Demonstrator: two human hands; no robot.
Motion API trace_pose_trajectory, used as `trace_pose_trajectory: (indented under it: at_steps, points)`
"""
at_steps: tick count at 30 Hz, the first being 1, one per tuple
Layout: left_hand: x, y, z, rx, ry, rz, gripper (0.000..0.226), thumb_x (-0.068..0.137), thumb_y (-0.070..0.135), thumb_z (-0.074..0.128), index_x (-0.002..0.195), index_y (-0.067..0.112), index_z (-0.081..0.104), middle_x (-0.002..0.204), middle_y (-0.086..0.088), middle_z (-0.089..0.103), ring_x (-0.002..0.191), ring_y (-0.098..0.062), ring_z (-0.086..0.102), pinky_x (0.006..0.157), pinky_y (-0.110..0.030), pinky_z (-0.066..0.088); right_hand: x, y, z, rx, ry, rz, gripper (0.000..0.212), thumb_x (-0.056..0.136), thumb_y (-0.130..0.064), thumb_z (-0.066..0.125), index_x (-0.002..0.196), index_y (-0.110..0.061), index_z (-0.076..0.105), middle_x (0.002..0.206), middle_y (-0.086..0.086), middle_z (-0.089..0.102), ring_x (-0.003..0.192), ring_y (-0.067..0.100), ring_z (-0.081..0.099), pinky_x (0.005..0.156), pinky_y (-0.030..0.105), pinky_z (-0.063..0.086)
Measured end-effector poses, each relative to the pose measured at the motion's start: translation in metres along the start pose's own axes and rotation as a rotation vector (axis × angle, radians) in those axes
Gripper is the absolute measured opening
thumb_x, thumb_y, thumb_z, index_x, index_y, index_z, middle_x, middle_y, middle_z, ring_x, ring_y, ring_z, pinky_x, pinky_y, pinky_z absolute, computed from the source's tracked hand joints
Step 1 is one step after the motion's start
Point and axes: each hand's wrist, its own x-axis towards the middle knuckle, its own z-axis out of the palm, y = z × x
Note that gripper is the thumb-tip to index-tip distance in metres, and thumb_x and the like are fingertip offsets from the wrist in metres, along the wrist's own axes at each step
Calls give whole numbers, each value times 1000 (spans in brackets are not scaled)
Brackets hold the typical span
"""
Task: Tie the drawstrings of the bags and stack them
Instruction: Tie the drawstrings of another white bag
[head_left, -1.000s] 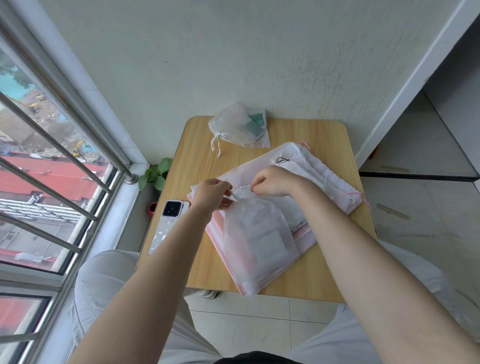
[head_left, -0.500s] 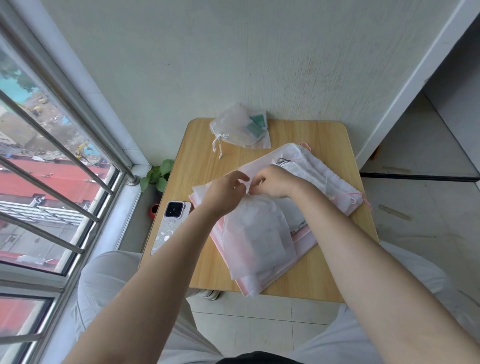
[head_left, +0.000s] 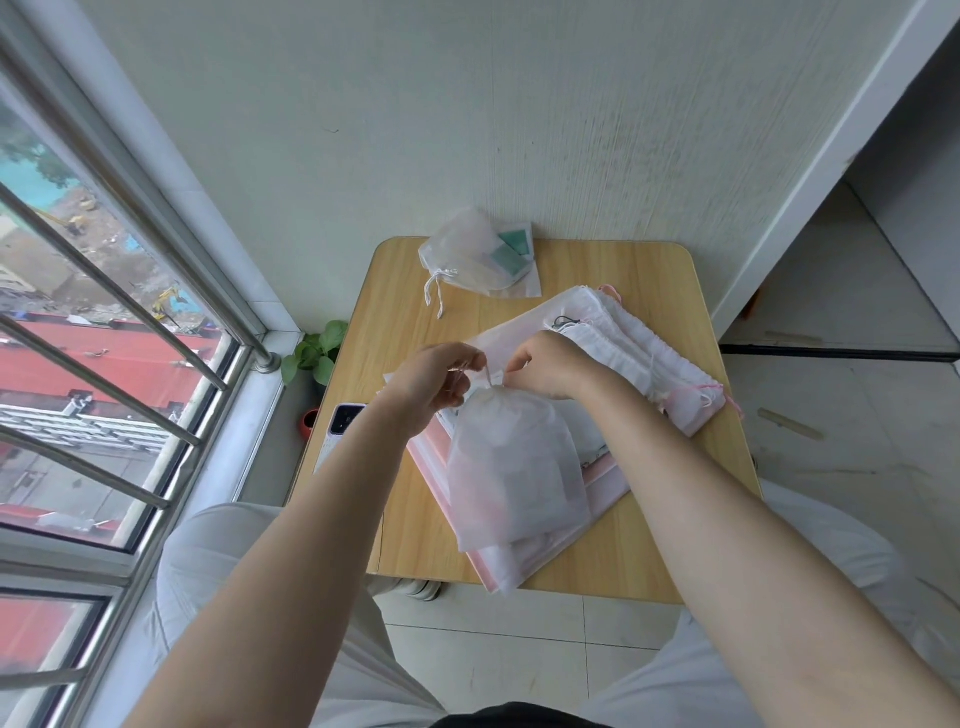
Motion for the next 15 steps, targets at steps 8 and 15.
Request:
trace_pose_trajectory:
  at_steps: [8, 15]
  points:
    - [4, -8, 9, 6, -54, 4, 18, 98, 13, 55, 106, 6, 70, 91, -2, 73, 49, -10, 32, 50, -21, 29, 1, -2, 3, -10, 1, 16, 29, 85, -19, 62, 57, -18, 55, 61, -2, 48, 66, 18, 48, 60, 28, 36]
    - [12, -15, 16, 342, 110, -1, 15, 90, 18, 65, 91, 10, 78, 67, 2, 63, 49, -13, 35, 41, -16, 31, 4, -1, -7, 201, -32, -6, 24, 88, -23, 61, 93, -1, 71, 84, 4, 60, 74, 14, 51, 67, 25, 41]
